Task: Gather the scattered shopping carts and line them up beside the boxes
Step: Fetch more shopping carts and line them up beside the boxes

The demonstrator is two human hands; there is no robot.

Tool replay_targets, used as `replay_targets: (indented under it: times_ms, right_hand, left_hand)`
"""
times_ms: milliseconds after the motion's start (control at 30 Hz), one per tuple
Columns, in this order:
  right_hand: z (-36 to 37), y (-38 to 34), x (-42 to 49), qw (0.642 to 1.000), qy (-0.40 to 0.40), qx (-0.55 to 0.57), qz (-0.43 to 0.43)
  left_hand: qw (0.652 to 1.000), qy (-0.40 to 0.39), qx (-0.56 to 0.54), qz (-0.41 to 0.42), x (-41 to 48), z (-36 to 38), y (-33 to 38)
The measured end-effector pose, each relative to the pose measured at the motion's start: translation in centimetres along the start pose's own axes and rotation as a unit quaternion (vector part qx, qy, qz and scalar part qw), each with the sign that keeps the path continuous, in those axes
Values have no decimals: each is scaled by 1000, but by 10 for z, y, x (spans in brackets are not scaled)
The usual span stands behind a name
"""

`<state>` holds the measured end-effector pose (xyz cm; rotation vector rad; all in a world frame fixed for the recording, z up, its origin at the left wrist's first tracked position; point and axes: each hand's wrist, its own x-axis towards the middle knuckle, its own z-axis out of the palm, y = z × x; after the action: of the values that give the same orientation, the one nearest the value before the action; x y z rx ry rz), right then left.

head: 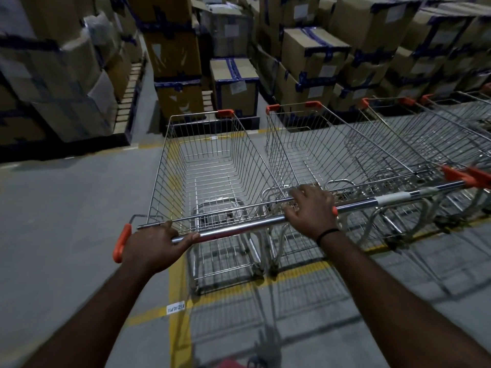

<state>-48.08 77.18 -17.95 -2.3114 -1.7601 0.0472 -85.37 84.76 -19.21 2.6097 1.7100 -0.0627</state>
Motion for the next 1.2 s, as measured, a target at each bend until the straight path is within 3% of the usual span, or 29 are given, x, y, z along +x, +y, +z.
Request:
replay_targets:
  times_ms: [200,433,600,700,867,1200]
  right_hand:
    - [26,-80,-22,996,-33,8,-82]
    - [24,-97,-21,998,-29,-17,-44]
    - [27,-99,-17,998,-42,-49,-25]
    - [33,-101,-15,998,-41,-39,3]
    - [38,-113,-19,998,25,-47,47]
    - [43,-129,-20,992,67,-37,99]
  left_hand:
    - [999,31,-7,4,-4,-7,5]
    - [1000,21,-14,8,-4,-8,8]
    - [998,-31,-44,11,-5,-18,10]
    - [992,-104,-69,10,-1,-20,4]
    - [977,-197,-70,42,6,-33,-11]
    - [959,-224,-115,132,9,-39,-29]
